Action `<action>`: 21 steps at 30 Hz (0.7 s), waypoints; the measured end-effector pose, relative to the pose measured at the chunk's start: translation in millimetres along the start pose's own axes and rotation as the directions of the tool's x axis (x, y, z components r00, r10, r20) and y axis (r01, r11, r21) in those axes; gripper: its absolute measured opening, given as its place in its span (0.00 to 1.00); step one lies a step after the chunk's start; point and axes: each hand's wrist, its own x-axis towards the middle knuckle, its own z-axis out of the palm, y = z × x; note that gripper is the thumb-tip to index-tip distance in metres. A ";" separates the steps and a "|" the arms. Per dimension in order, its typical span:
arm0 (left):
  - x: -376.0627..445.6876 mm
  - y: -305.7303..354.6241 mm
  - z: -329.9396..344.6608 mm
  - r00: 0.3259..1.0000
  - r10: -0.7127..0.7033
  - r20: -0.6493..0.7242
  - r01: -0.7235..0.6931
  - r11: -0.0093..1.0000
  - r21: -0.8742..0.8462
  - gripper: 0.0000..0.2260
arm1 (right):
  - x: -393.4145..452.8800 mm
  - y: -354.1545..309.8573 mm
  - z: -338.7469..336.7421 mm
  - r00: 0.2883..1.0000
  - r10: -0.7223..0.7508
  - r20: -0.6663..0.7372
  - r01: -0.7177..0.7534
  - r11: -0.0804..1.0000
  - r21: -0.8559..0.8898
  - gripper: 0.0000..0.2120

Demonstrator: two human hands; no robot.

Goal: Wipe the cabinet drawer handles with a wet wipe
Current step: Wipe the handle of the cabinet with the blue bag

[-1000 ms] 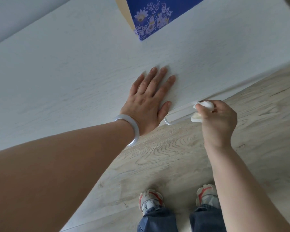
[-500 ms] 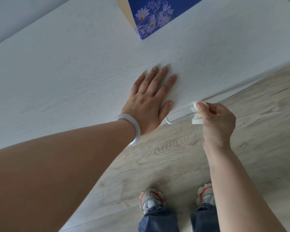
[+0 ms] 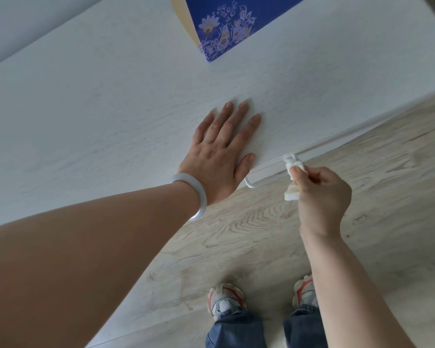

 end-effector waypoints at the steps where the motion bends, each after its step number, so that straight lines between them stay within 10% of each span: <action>1: 0.0 0.1 -0.5 1.000 0.001 -0.003 -0.001 1.000 -0.002 0.27 | -0.5 0.0 -0.3 1.000 0.010 -0.001 -0.010 1.000 0.002 0.08; 10: -0.5 0.2 -0.2 1.000 0.002 -0.016 -0.002 1.000 0.006 0.27 | -0.3 -6.7 10.3 0.989 0.139 -0.046 -0.131 0.981 0.144 0.07; 16: -0.6 0.1 -0.1 1.000 0.001 -0.010 -0.001 1.000 0.009 0.27 | -19.6 -9.4 44.4 0.855 0.489 -0.173 -0.317 0.757 0.572 0.04; 21: -0.6 0.4 -0.7 1.000 0.001 -0.014 -0.001 1.000 0.006 0.27 | -31.2 -10.4 53.7 0.826 0.557 -0.086 -0.405 0.691 0.599 0.05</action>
